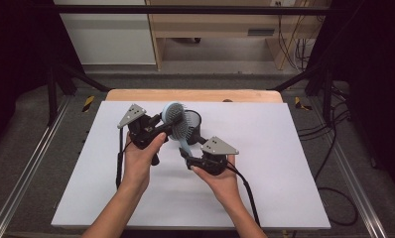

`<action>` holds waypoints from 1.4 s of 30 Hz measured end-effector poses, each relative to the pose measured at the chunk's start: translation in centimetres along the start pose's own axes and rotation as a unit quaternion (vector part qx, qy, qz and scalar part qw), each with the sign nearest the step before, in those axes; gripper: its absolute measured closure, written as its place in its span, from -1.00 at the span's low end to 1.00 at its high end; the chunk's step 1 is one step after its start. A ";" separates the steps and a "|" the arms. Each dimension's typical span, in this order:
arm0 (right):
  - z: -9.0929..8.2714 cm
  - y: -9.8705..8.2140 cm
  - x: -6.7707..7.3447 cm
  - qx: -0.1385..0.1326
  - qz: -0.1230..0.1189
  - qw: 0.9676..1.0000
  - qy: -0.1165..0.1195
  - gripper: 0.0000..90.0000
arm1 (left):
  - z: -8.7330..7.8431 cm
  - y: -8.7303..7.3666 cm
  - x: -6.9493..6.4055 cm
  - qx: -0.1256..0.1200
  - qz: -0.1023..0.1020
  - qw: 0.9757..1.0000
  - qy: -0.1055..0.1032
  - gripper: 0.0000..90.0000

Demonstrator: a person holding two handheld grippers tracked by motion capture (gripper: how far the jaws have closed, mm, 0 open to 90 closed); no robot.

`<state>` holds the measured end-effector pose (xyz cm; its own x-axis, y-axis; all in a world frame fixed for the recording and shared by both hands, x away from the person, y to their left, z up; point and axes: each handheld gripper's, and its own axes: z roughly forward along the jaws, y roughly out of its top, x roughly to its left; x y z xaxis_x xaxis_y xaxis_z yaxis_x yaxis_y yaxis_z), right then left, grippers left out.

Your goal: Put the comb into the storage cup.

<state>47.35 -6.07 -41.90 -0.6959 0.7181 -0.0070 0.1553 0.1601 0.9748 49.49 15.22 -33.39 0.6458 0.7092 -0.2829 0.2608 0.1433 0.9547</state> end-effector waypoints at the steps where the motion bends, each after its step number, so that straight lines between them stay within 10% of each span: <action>1: 0.0 0.0 0.0 0.000 0.000 1.000 0.000 -0.33 | 0.0 0.0 0.0 0.000 0.000 1.000 0.000 0.14; 26: -1.3 0.2 -2.2 0.052 -0.017 0.999 0.002 -0.69 | -0.9 0.5 0.2 -0.011 0.034 0.999 0.021 0.14; 42: -3.3 0.1 -4.5 0.025 -0.031 0.998 -0.056 -0.83 | -1.4 1.1 0.6 -0.019 0.047 0.998 0.030 0.14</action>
<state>48.17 -11.55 -41.01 -0.6232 0.7764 -0.0942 0.1515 0.2380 0.9594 49.14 16.81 -32.38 0.6222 0.7600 -0.1876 0.1740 0.0993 0.9797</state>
